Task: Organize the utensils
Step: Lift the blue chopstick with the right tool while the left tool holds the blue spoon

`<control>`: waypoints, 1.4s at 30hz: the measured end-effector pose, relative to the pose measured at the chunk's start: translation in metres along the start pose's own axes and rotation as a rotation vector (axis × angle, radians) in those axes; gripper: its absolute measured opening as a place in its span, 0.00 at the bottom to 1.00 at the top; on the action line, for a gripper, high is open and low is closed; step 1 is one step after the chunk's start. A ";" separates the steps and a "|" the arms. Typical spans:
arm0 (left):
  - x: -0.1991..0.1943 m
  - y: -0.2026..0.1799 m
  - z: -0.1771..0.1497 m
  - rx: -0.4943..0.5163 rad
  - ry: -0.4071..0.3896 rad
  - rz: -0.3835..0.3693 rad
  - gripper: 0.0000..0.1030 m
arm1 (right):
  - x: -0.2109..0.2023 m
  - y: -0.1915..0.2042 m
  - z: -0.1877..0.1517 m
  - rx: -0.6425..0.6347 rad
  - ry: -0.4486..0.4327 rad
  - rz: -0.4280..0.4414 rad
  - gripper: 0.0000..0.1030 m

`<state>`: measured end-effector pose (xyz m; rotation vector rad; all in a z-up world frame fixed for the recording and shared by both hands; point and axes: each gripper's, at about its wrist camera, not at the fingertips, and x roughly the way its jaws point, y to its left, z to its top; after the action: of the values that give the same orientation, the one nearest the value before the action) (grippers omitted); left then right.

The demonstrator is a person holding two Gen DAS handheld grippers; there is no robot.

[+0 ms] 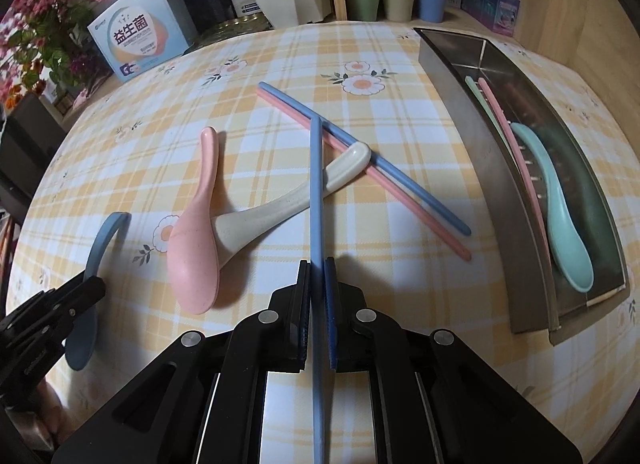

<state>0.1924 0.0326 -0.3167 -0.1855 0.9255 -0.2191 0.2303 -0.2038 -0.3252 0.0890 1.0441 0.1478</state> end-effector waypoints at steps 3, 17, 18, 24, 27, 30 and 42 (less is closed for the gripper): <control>0.000 0.000 0.000 0.001 0.000 0.000 0.18 | 0.001 0.000 0.002 0.000 -0.006 0.002 0.07; 0.001 -0.003 0.002 0.019 0.021 0.011 0.18 | 0.004 -0.003 0.003 0.006 -0.028 0.024 0.07; 0.002 -0.003 0.002 0.026 0.027 0.014 0.18 | 0.003 -0.004 0.003 0.011 -0.031 0.031 0.07; 0.003 -0.007 0.004 0.064 0.043 0.032 0.17 | 0.002 -0.013 0.000 0.055 -0.040 0.094 0.06; 0.003 -0.005 0.005 0.049 0.045 0.031 0.16 | 0.000 -0.016 -0.003 0.070 -0.043 0.128 0.06; -0.001 -0.004 0.008 0.028 0.035 0.026 0.09 | -0.005 -0.020 -0.005 0.081 -0.058 0.155 0.06; -0.023 -0.015 0.026 0.023 -0.020 0.010 0.06 | -0.022 -0.029 -0.003 0.121 -0.109 0.237 0.06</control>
<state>0.1986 0.0262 -0.2803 -0.1617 0.9038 -0.2181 0.2194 -0.2364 -0.3118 0.3279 0.9314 0.2912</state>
